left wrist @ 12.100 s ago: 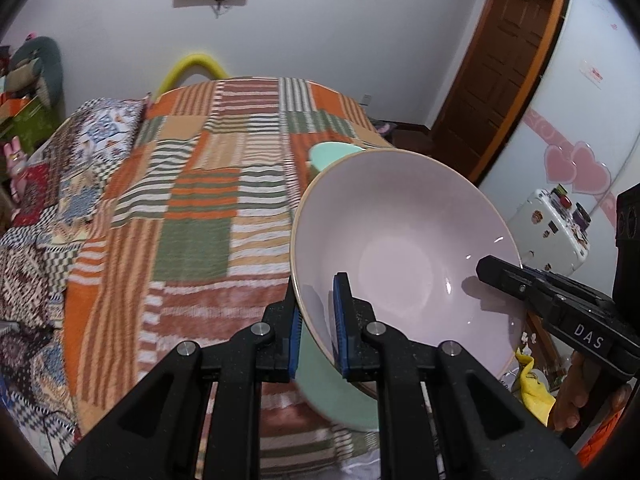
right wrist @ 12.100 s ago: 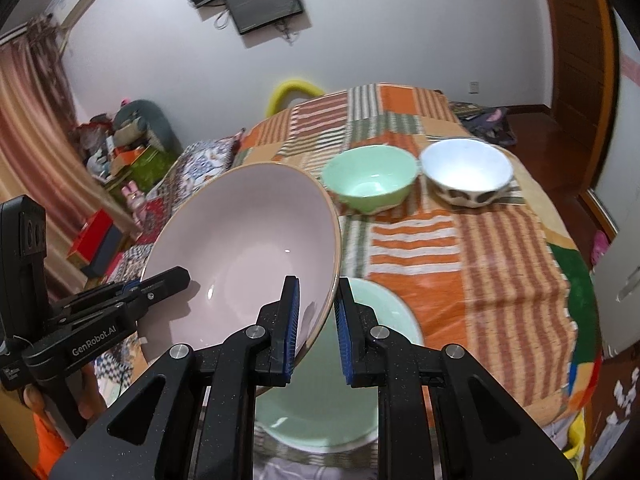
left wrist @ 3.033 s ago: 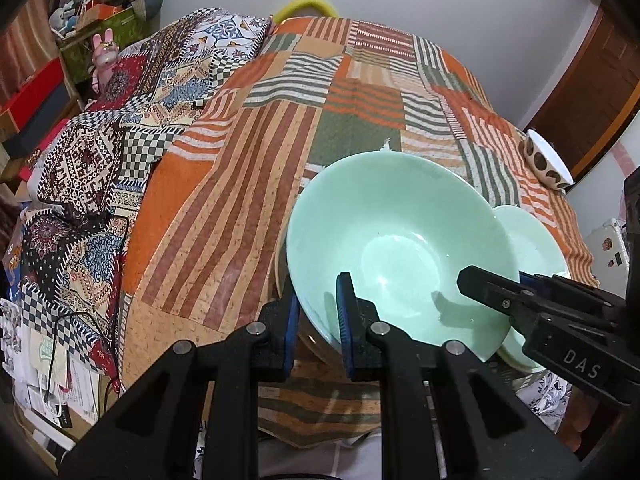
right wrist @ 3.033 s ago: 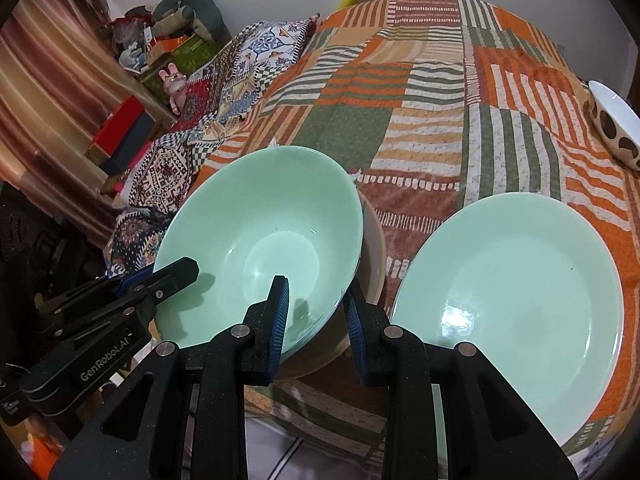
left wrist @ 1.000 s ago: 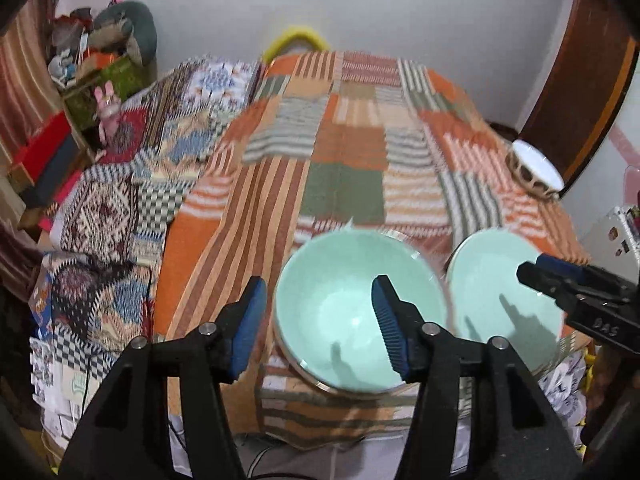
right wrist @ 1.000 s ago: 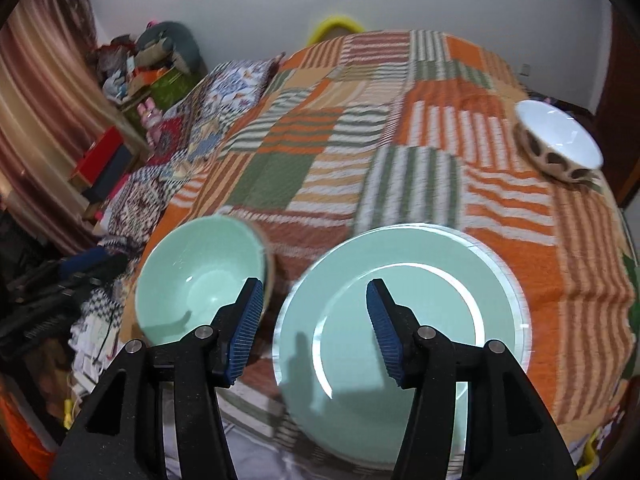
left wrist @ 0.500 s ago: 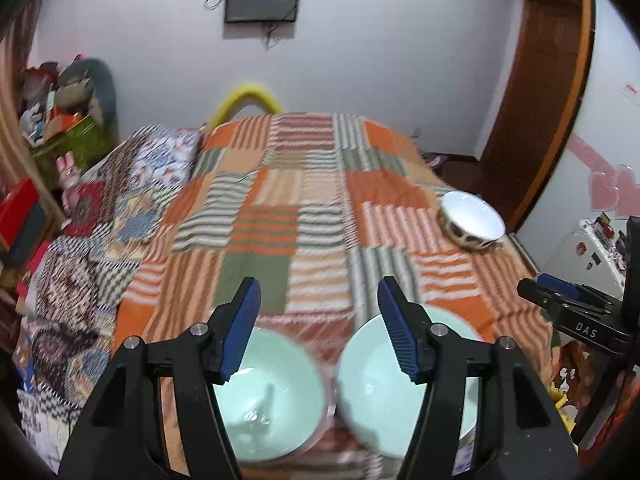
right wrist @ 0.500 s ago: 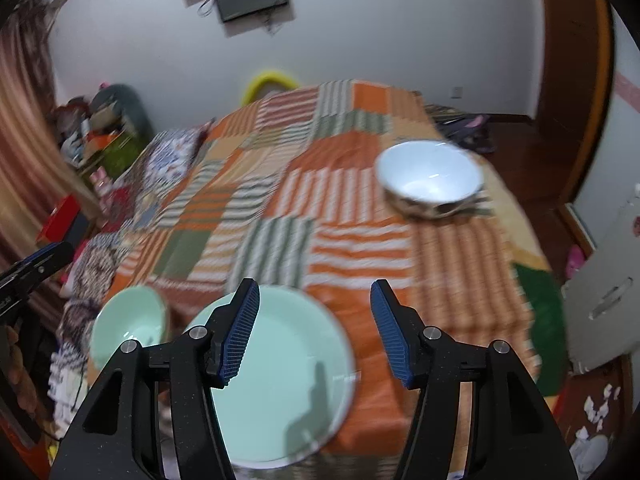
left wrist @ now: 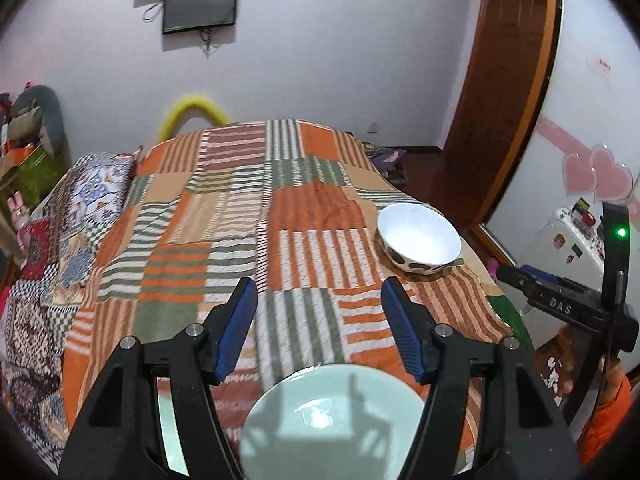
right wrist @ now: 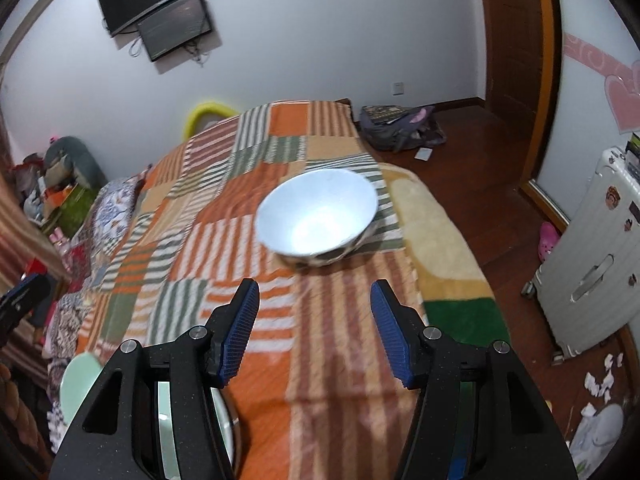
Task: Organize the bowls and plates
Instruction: 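Move both tools to the white spotted bowl, then close the left tool on the white bowl rim while the right tool supports it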
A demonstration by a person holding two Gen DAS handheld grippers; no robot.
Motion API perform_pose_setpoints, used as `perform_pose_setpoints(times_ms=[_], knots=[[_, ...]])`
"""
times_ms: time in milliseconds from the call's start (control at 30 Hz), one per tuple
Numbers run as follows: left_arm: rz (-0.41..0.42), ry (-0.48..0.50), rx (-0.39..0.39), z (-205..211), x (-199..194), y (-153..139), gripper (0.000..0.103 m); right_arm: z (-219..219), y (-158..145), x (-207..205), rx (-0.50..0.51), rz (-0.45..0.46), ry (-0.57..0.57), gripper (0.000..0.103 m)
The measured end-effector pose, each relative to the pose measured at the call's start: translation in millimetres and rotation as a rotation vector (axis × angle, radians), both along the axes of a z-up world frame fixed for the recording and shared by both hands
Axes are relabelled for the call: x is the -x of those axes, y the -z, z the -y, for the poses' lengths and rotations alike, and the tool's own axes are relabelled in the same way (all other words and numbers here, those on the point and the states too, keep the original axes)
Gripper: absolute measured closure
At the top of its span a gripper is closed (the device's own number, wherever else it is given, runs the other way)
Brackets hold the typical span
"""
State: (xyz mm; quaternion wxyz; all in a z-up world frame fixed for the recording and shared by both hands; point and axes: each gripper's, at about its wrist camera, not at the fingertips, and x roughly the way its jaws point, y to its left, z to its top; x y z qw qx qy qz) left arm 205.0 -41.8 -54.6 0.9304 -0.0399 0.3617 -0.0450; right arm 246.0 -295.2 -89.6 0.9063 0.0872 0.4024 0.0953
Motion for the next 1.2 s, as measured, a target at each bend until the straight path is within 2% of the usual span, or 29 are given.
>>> perform_pose_setpoints(times_ms=[267,533,633,733,767,800,1000,1200], knots=[[-0.048,0.034,0.002,23,-41,28,0.039,6,23,-44,-0.022,-0.037,0.042,0.049],[-0.104,0.036,-0.008,26,-67,58,0.039,12,53,-89,-0.016,-0.083,0.099,0.049],[-0.122,0.037,-0.009,27,-71,67,0.039,10,60,-101,-0.01,-0.099,0.097,0.056],[-0.142,0.043,-0.021,29,-77,76,0.039,6,65,-109,-0.002,-0.115,0.091,0.058],[-0.144,0.043,-0.024,29,-78,78,0.039,5,66,-110,0.001,-0.113,0.089,0.061],[-0.148,0.043,-0.026,30,-79,80,0.039,2,68,-112,0.008,-0.115,0.074,0.069],[-0.162,0.04,-0.035,34,-85,87,0.039,-2,72,-110,0.074,-0.105,0.034,0.079],[-0.185,0.019,-0.022,35,-95,94,0.039,-4,69,-101,0.047,-0.109,-0.048,0.082]])
